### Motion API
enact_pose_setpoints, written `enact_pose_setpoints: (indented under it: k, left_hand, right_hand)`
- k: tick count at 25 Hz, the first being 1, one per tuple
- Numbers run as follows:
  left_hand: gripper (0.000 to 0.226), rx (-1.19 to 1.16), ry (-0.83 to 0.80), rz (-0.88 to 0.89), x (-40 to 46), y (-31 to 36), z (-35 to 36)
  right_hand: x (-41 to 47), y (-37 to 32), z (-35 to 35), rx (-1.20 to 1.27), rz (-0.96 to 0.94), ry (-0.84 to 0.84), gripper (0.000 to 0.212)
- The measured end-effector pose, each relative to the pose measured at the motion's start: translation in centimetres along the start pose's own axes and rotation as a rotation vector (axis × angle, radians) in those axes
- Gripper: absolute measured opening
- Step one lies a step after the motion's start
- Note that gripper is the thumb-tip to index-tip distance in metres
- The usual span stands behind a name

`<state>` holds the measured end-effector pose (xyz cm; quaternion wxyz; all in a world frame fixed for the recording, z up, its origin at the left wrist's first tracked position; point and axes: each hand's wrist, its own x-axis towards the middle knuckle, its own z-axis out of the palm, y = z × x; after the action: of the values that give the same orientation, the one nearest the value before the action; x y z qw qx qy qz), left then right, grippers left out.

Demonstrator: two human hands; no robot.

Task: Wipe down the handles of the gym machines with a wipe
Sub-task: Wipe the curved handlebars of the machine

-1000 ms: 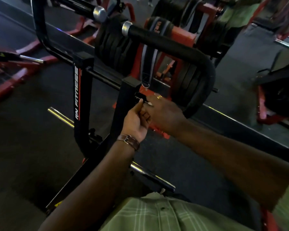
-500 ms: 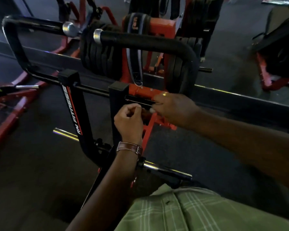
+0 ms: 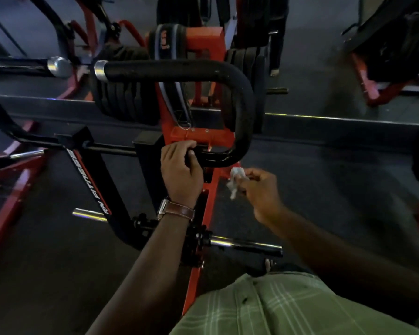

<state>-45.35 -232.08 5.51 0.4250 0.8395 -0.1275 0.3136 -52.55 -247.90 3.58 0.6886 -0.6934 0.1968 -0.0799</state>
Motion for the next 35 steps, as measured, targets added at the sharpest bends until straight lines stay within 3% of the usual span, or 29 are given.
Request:
enact_pose_setpoints:
  k: [1,2,4,8,12,16,20,24,27,31,33,35]
  left_hand:
    - [0.021,0.028,-0.012,0.017,-0.1,-0.1,0.4]
    - [0.022,0.058,-0.028,0.044,-0.3,-0.5,0.7]
    - [0.029,0.114,-0.056,0.121,-1.4,-1.8,1.0]
    - [0.038,0.129,-0.119,0.205,-2.5,-3.3,0.7]
    - [0.038,0.223,-0.092,0.168,-2.3,-2.6,0.8]
    - [0.026,0.327,-0.066,0.194,-0.4,-0.4,1.7]
    - [0.023,0.369,-0.127,0.187,0.8,-0.3,1.7]
    - [0.03,0.412,-0.204,0.174,1.7,0.5,1.5]
    - [0.041,0.458,-0.33,0.178,3.1,1.0,0.9]
    - [0.04,0.446,-0.41,0.088,3.5,1.6,0.2]
    - [0.04,0.432,-0.417,0.061,3.4,1.8,0.3]
    - [0.04,0.417,-0.413,0.07,3.3,1.8,0.4]
  right_hand:
    - [1.7,0.0,1.0,0.279,0.247,-0.099,0.019]
    - [3.3,-0.5,2.0,0.464,0.374,-0.225,0.021]
    - [6.1,-1.5,4.1,0.603,0.463,-0.404,0.021]
    - [8.0,-2.3,2.3,0.502,0.46,-0.683,0.019]
    - [12.1,-8.0,-4.3,0.178,0.262,-0.921,0.027]
    - [10.8,-9.1,-3.4,0.042,0.134,-0.84,0.03]
    - [6.0,-3.8,-0.4,0.232,0.145,-0.615,0.033]
    - [5.7,-5.6,-2.1,0.291,0.118,-0.494,0.032]
    - [6.1,-7.8,-3.9,0.214,-0.102,-0.346,0.023]
    - [2.8,-5.9,-2.7,0.011,-0.523,0.071,0.015]
    - [1.3,-3.6,-2.4,-0.123,-0.755,0.085,0.004]
    - [0.7,-2.5,-2.4,-0.455,-1.058,0.048,0.004]
